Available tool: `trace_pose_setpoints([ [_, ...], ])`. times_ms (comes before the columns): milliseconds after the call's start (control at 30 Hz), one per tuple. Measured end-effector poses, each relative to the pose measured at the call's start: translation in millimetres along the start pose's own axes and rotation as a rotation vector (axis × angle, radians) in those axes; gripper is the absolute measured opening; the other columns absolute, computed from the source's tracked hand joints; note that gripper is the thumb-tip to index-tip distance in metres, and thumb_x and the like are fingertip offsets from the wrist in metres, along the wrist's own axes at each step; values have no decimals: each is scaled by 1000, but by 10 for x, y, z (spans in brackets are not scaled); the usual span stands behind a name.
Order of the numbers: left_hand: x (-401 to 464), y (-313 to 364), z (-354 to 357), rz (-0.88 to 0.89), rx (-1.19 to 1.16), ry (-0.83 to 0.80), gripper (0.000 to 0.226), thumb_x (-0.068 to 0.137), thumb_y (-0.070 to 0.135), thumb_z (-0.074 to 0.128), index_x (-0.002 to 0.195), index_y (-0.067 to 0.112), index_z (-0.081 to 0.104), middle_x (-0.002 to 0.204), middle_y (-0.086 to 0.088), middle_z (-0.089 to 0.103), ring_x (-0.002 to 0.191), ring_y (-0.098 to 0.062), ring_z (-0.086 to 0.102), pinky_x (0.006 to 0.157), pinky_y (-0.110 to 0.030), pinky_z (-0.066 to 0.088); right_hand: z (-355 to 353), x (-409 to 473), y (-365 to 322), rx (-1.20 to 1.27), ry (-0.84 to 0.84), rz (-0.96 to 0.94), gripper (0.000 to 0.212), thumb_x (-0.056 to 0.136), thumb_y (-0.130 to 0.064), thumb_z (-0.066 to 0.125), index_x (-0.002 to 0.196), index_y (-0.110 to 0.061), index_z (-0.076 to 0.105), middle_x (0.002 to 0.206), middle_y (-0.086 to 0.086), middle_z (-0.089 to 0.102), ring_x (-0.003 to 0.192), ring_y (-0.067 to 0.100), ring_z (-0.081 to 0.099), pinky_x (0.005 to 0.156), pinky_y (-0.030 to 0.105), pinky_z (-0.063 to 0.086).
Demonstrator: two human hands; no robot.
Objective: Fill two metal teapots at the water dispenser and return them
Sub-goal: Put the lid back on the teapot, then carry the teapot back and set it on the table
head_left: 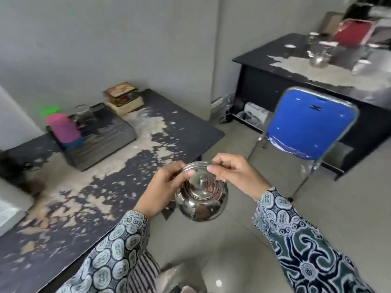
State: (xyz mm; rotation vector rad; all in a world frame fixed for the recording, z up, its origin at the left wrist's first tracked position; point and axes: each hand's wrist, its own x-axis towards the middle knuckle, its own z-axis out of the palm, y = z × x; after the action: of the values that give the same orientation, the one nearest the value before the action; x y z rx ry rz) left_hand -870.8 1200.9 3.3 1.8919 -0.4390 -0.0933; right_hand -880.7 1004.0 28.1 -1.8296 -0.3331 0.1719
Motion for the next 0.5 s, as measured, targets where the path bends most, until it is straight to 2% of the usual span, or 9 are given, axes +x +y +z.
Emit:
trace_pose_setpoints([
  [100,415,163,512,56,-15,-139,29,83,39,56,75,12,60,70,1,54,68,-10,51,64,-30,42,-546,-242,148,-5,124,27,21,88,-17,57,68,-22,56,54,-13,53,54,-1,46,55,12,38],
  [200,867,317,1077,92,-9,-251,25,82,42,52,66,23,57,63,7,48,60,-8,47,57,-34,42,-1101,-482,324,2,259,63,15,87,-17,57,73,-16,59,61,-9,52,57,0,48,56,11,39],
  [267,1185,445,1548,119,-38,-312,31,86,37,50,62,18,52,59,6,43,55,-5,42,54,-27,40,-1535,-646,454,2,368,77,13,87,-15,58,74,-14,60,62,-8,53,57,-2,50,57,9,41],
  [333,1497,602,2018,141,-92,-350,39,91,37,45,60,13,49,54,9,43,51,-3,38,52,-16,35,-1979,-766,581,-5,449,94,11,87,-15,58,77,-12,61,66,-4,55,62,4,52,60,12,42],
  [400,1817,755,2501,146,-130,-397,41,89,39,40,57,13,44,48,9,41,48,-3,36,49,-14,32,-2440,-866,722,2,519,112,11,86,-17,59,77,-11,61,68,4,54,66,14,50,62,18,42],
  [500,2260,962,3126,132,-160,-467,40,84,42,40,54,16,35,46,9,35,47,-6,31,46,-15,29,-3086,-1001,898,41,601,130,15,84,-17,61,75,-5,60,66,6,51,64,18,46,61,21,40],
])
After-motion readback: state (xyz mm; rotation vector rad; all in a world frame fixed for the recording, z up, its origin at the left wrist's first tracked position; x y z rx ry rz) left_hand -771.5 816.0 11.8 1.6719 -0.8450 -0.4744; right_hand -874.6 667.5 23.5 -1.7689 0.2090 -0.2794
